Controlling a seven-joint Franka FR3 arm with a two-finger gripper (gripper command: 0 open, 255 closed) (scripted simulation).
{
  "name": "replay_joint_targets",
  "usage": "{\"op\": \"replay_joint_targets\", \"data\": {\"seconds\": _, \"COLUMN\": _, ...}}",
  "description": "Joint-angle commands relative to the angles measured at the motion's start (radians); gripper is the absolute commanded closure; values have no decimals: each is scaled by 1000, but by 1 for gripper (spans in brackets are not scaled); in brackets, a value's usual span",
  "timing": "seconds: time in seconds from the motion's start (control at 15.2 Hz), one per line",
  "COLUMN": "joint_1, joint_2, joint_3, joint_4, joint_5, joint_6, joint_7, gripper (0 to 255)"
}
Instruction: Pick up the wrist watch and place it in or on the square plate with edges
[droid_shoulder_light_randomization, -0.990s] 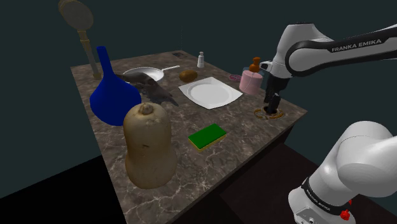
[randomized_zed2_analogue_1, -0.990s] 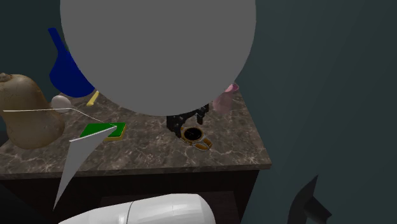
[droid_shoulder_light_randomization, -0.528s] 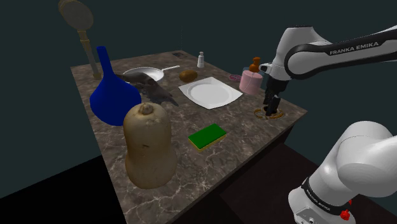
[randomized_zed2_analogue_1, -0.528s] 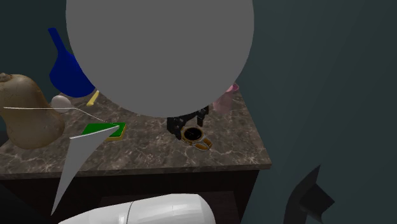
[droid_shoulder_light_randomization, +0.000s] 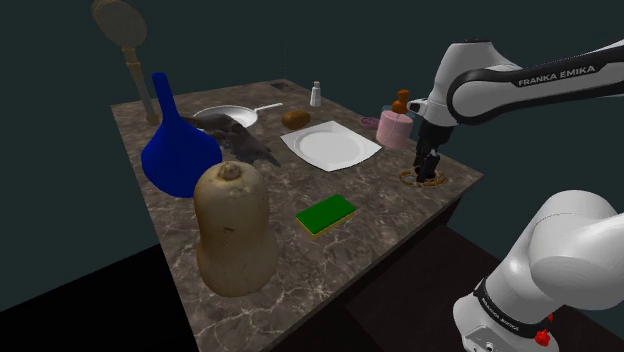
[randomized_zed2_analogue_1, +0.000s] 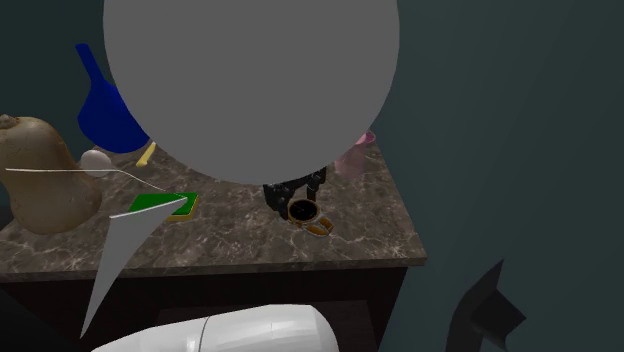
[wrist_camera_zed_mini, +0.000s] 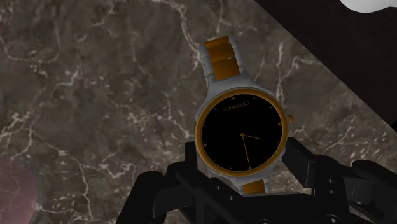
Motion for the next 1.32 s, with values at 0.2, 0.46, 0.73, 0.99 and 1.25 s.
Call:
{"op": "replay_joint_targets", "data": {"seconds": 0.2, "joint_1": 0, "joint_2": -6, "joint_3": 3, "joint_4": 9, "joint_5": 3, "joint_6": -16, "joint_7": 0, "gripper": 255}}
{"op": "replay_joint_targets", "data": {"seconds": 0.46, "joint_1": 3, "joint_2": -29, "joint_3": 17, "joint_4": 49, "joint_5": 13, "joint_6": -79, "joint_7": -1, "gripper": 255}}
{"op": "replay_joint_targets", "data": {"seconds": 0.73, "joint_1": 6, "joint_2": -46, "joint_3": 31, "joint_4": 93, "joint_5": 24, "joint_6": -139, "joint_7": -2, "gripper": 255}}
{"op": "replay_joint_targets", "data": {"seconds": 0.99, "joint_1": 10, "joint_2": -57, "joint_3": 43, "joint_4": 139, "joint_5": 34, "joint_6": -197, "joint_7": -3, "gripper": 255}}
{"op": "replay_joint_targets", "data": {"seconds": 1.25, "joint_1": 13, "joint_2": -64, "joint_3": 54, "joint_4": 189, "joint_5": 44, "joint_6": -253, "joint_7": -5, "gripper": 255}}
